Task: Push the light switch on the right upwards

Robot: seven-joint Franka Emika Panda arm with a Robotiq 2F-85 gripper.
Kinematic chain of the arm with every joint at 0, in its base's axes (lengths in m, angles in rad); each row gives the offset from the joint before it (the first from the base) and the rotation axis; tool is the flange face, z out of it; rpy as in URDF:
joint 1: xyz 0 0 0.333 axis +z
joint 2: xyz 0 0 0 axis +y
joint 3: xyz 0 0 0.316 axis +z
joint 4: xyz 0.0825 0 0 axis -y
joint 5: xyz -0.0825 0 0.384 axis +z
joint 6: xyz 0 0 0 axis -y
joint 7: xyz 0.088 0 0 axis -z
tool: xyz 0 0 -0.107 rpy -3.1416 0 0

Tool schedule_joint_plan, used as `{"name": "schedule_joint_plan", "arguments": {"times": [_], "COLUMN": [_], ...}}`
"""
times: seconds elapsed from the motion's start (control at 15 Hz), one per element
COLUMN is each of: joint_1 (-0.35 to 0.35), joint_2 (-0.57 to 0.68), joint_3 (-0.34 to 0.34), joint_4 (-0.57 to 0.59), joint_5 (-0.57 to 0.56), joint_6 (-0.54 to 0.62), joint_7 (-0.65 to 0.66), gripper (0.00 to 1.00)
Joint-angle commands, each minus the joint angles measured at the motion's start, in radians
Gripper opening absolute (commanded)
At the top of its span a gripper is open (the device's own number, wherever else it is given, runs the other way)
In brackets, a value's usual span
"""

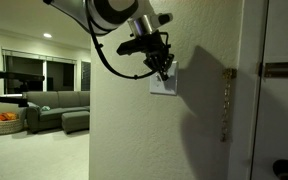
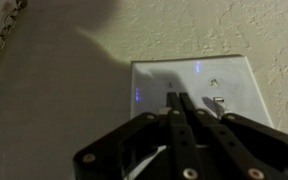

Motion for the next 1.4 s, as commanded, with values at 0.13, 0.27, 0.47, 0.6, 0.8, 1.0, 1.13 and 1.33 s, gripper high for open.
{"name": "schedule_joint_plan", "arguments": {"times": [0.13,0.27,0.47,0.6,0.8,1.0,1.13,1.33], "joint_1": [-0.007,-0.011,-0.019,-0.022,-0.019,-0.010,-0.004,-0.001], "joint_2": [-0.014,-0.034,-0.067,-0.083,-0.097,-0.079,-0.055,-0.020], "joint_3": [-0.009,-0.015,-0.027,-0.036,-0.045,-0.046,-0.042,-0.033], "joint_4": [-0.019,-0.020,-0.021,-0.018,-0.013,-0.002,0.007,0.021], "joint_5": [0.057,0.058,0.023,0.017,0.022,0.058,0.079,0.094], "joint_6": [-0.024,-0.068,-0.147,-0.177,-0.205,-0.224,-0.228,-0.221], "joint_7": [-0.059,-0.098,-0.136,-0.162,-0.188,-0.207,-0.218,-0.218], "gripper": [0.07,0.07,0.06,0.06,0.32,0.49,0.62,0.81]}}
